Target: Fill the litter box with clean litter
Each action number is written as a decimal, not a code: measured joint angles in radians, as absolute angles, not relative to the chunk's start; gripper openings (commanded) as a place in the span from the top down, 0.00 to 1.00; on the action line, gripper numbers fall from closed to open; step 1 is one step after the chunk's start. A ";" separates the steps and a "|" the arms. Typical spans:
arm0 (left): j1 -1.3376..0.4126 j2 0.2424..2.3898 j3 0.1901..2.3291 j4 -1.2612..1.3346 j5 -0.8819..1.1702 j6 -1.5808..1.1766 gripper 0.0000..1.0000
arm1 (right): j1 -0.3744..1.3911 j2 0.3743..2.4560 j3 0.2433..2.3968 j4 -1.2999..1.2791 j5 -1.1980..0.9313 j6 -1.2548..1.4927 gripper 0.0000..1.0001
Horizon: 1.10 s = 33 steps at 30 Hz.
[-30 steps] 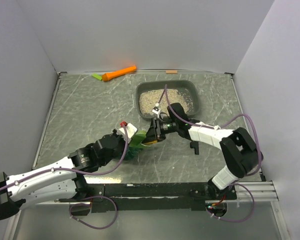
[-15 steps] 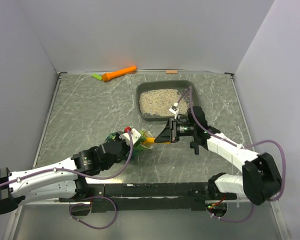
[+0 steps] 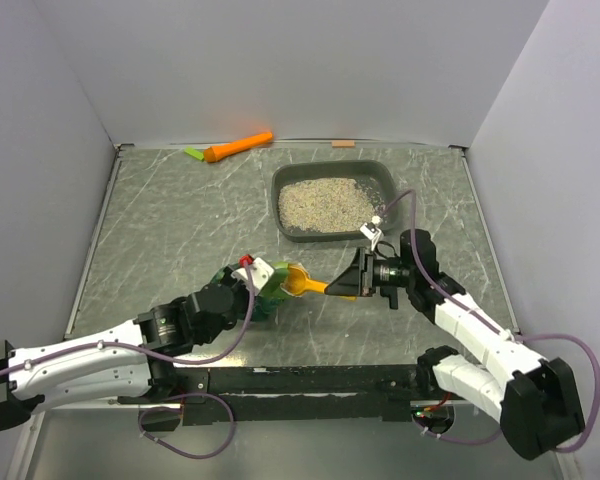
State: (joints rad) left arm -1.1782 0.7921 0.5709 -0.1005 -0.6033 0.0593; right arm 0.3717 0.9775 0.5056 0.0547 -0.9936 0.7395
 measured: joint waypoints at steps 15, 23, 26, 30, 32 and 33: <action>-1.219 0.817 0.545 -0.064 -0.593 0.068 0.99 | 0.321 0.815 0.376 -0.004 -0.978 0.795 1.00; -1.244 0.818 0.544 -0.062 -0.599 0.068 0.99 | 0.313 0.751 0.296 0.023 -0.969 0.836 1.00; -1.246 0.812 0.544 -0.062 -0.600 0.068 0.99 | 0.313 0.707 0.286 -0.001 -0.958 0.843 1.00; -1.250 0.809 0.544 -0.062 -0.609 0.072 0.99 | 0.311 0.620 0.286 -0.076 -0.931 0.845 1.00; -1.250 0.809 0.544 -0.060 -0.616 0.073 0.99 | 0.309 0.573 0.286 -0.130 -0.915 0.846 1.00; -1.251 0.809 0.544 -0.059 -0.619 0.075 0.99 | 0.308 0.554 0.286 -0.148 -0.909 0.846 1.00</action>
State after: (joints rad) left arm -1.2507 0.8089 0.5438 -0.0593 -0.6193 0.0746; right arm 0.3080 0.5537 0.2863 -0.1478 -0.9092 0.8455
